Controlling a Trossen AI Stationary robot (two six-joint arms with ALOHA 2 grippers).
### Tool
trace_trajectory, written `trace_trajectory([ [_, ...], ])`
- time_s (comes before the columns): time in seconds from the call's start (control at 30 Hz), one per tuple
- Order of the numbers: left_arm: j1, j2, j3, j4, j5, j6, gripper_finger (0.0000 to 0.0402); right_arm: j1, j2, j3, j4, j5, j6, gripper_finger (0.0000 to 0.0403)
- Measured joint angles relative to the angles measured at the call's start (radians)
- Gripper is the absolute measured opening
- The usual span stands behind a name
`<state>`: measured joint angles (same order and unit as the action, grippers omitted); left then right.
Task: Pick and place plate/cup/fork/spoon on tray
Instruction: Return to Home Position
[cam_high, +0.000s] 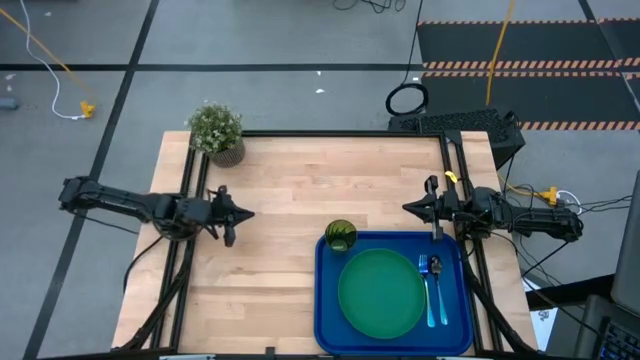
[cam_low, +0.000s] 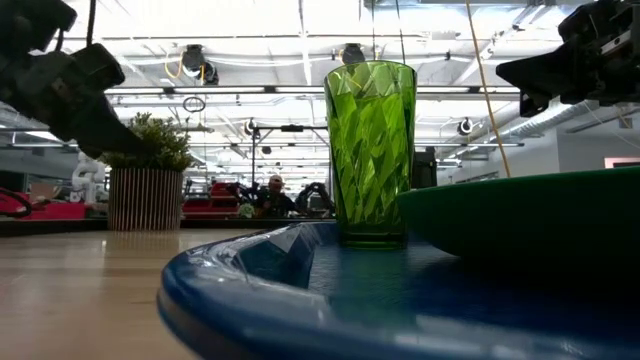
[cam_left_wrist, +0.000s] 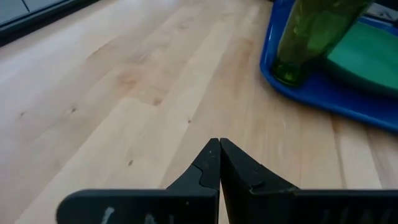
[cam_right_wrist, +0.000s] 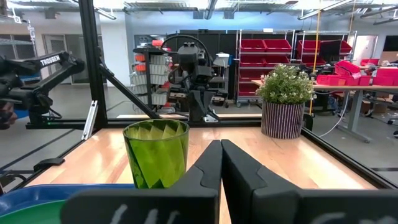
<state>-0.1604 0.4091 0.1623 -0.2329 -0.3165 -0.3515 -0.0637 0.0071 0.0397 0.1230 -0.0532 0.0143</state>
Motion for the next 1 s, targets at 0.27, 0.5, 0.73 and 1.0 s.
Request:
trace_trajectory([
  [0.27, -0.006, -0.137, -0.003, -0.111, -0.030, 0.015, 0.0001, 0.000, 0.000, 0.000, 0.000, 0.000, 0.000, 0.0000],
  [0.5, -0.006, -0.202, -0.060, -0.044, -0.033, 0.020, 0.0002, 0.000, 0.000, 0.000, 0.000, 0.000, 0.000, 0.0000],
  [0.73, -0.006, -0.213, -0.061, -0.033, -0.050, 0.049, 0.0002, 0.000, 0.000, 0.000, 0.000, 0.000, 0.000, 0.0000],
  [1.0, -0.006, -0.261, -0.127, 0.226, -0.071, 0.140, 0.0001, 0.000, 0.000, 0.000, 0.000, 0.000, 0.000, 0.0000],
])
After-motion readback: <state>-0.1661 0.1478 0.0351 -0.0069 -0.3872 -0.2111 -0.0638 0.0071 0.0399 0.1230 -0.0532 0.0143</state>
